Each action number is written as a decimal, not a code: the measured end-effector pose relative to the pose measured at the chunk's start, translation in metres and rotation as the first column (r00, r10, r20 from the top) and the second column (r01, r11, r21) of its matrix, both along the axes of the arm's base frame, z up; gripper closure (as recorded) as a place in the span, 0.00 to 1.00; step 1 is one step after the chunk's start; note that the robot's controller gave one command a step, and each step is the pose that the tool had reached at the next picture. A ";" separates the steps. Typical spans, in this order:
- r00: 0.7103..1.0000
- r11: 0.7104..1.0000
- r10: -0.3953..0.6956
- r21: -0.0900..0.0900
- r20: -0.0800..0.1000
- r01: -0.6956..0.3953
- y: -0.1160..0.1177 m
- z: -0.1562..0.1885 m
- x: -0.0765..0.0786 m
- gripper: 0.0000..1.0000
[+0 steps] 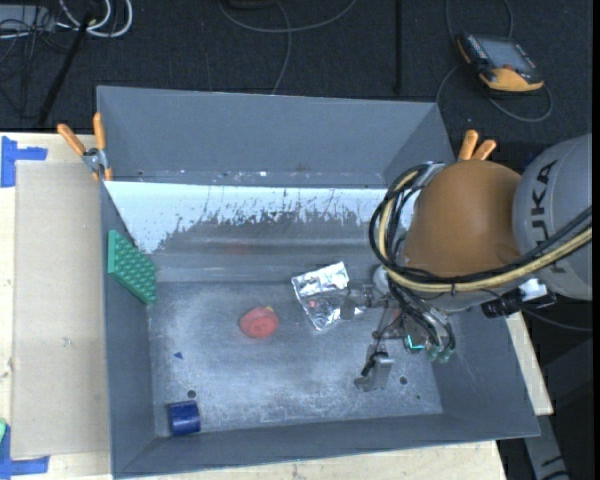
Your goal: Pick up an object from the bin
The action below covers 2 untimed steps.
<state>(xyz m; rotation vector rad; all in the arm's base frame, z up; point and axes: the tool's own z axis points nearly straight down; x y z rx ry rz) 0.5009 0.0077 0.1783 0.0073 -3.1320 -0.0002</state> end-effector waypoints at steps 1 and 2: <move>0.998 0.998 -0.061 0.000 0.007 0.061 -0.006 -0.113 0.059 0.00; 0.993 0.993 -0.121 0.001 0.015 0.121 -0.009 -0.108 0.110 0.00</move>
Offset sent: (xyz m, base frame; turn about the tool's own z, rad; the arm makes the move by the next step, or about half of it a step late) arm 0.0593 -0.0069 -0.1083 0.0657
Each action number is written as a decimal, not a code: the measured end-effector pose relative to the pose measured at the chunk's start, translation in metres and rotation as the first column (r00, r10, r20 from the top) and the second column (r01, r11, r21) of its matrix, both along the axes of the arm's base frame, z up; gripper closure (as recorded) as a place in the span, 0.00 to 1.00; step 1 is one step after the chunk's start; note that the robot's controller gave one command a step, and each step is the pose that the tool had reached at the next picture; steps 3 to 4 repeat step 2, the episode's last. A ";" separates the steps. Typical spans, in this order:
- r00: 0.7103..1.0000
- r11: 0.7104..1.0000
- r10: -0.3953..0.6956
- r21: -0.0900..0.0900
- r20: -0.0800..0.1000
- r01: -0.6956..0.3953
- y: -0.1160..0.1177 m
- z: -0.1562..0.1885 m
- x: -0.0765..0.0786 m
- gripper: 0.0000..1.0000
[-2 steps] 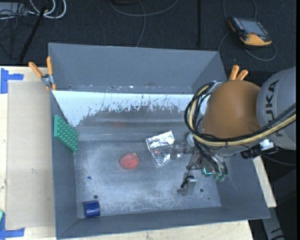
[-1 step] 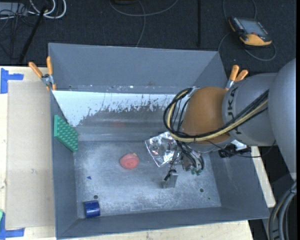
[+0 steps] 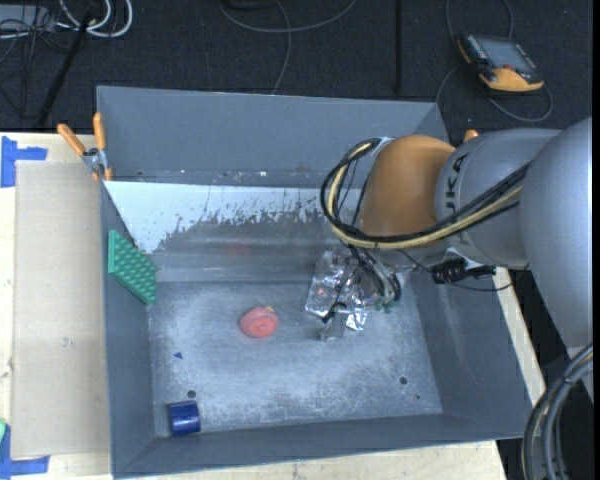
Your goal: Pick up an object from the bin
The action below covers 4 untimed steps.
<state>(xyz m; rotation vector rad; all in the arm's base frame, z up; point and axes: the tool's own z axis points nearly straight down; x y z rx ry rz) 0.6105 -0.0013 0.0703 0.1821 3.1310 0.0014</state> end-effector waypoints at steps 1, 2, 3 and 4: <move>1.000 1.000 0.001 0.000 -0.004 -0.001 0.000 0.000 -0.002 1.00; 0.999 0.999 0.035 -0.001 0.006 -0.035 0.004 0.139 0.007 1.00; 0.999 0.999 0.035 -0.001 0.006 -0.035 0.004 0.139 0.007 1.00; 0.999 0.999 0.035 -0.001 0.006 -0.035 0.004 0.139 0.007 1.00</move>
Offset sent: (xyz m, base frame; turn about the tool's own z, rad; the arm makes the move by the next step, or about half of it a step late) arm 0.0000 0.0000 0.0000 0.0000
